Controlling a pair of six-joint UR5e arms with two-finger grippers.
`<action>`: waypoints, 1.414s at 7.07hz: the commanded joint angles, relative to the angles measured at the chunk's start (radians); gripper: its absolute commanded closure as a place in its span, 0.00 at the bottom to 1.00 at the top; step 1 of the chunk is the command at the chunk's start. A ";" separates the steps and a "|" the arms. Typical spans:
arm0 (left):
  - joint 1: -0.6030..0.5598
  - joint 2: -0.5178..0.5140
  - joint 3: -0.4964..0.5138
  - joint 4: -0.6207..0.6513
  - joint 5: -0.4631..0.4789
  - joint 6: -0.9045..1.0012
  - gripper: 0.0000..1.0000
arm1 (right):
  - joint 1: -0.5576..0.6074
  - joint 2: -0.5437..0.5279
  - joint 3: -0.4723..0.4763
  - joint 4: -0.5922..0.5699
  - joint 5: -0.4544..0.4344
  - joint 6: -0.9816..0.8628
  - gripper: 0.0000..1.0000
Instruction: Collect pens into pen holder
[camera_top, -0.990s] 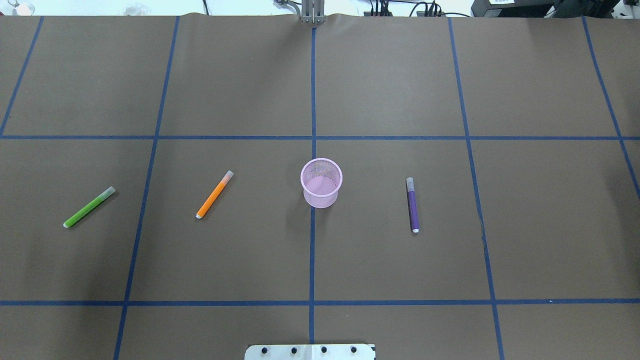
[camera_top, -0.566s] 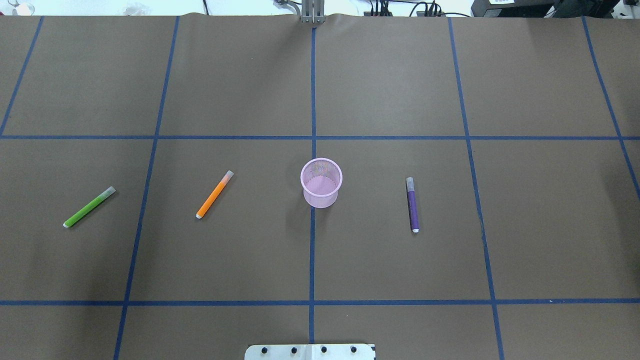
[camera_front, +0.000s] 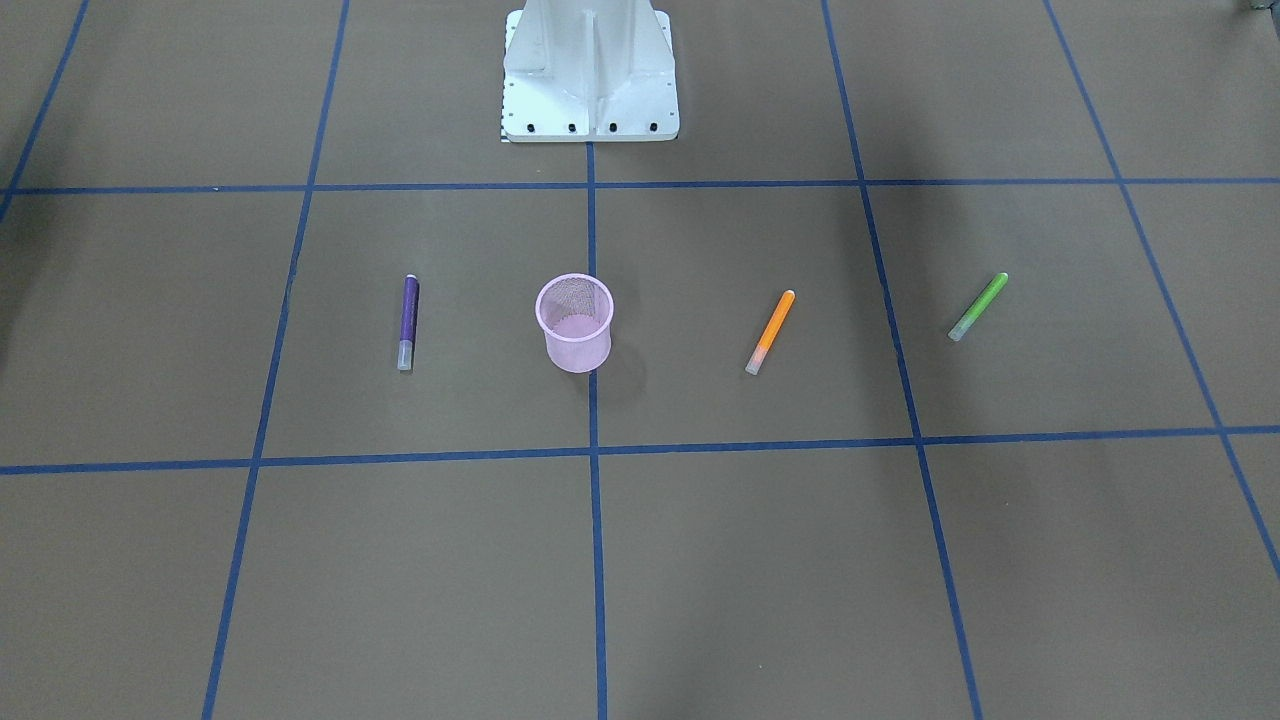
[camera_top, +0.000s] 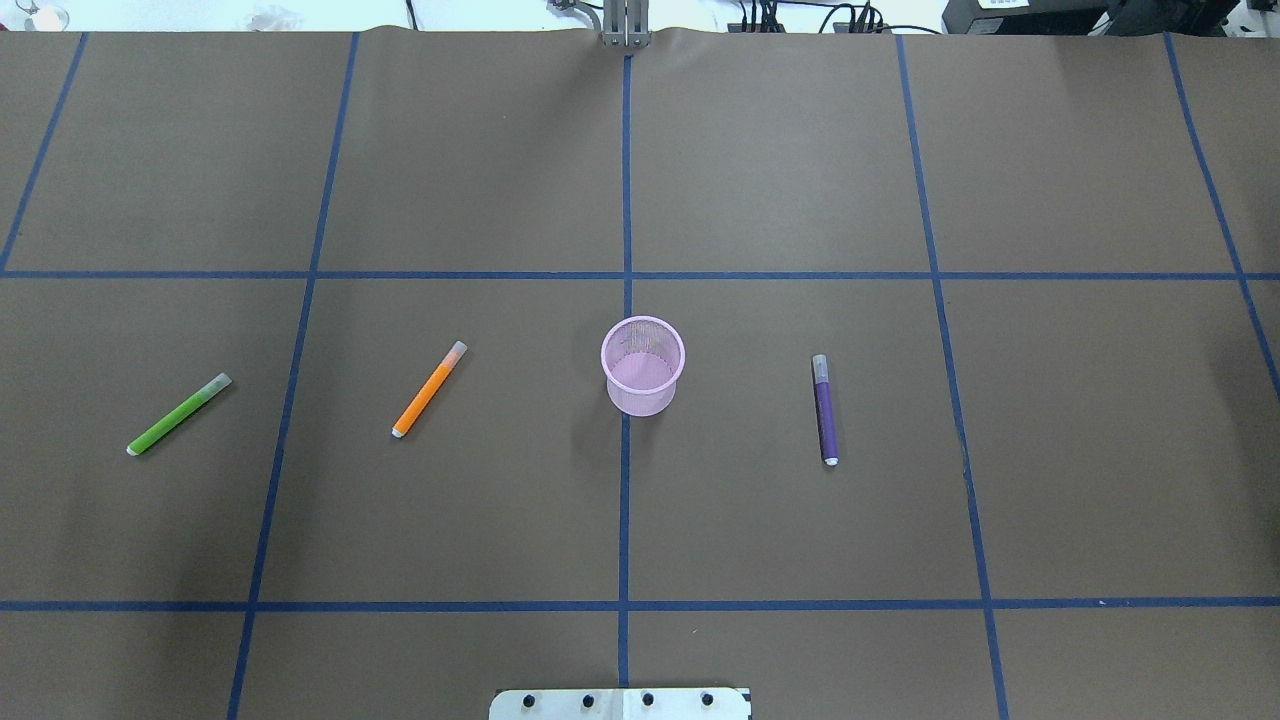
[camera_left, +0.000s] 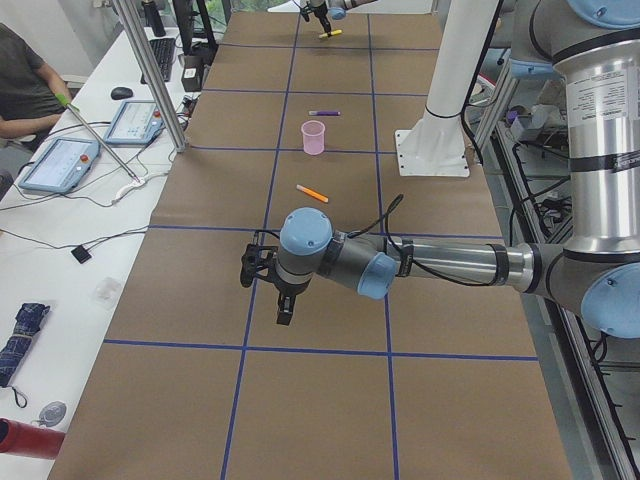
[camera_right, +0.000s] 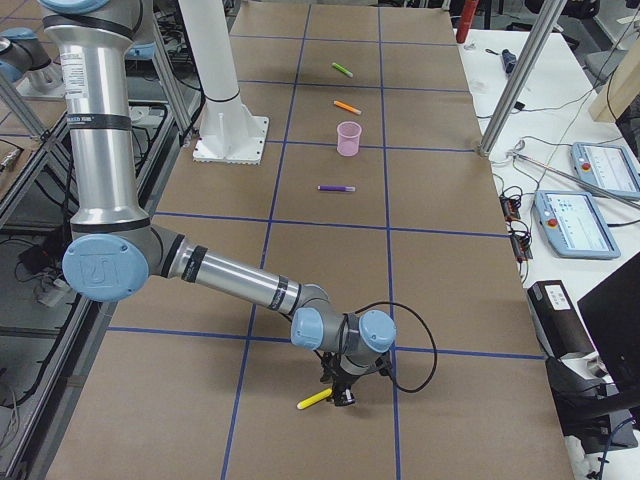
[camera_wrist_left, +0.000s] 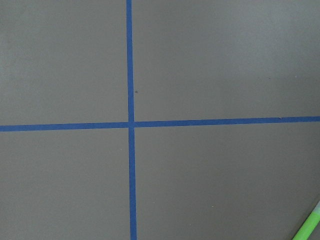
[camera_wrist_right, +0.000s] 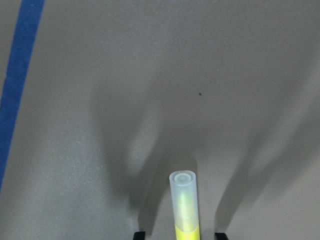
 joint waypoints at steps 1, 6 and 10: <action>0.000 -0.001 0.000 0.000 0.000 0.000 0.00 | 0.000 0.000 -0.004 -0.002 0.000 -0.002 0.56; 0.000 -0.001 -0.008 0.001 0.000 -0.002 0.00 | 0.026 0.032 0.012 -0.040 0.029 -0.011 1.00; 0.011 -0.042 -0.034 0.015 -0.035 -0.003 0.00 | 0.046 0.026 0.418 -0.077 0.154 0.676 1.00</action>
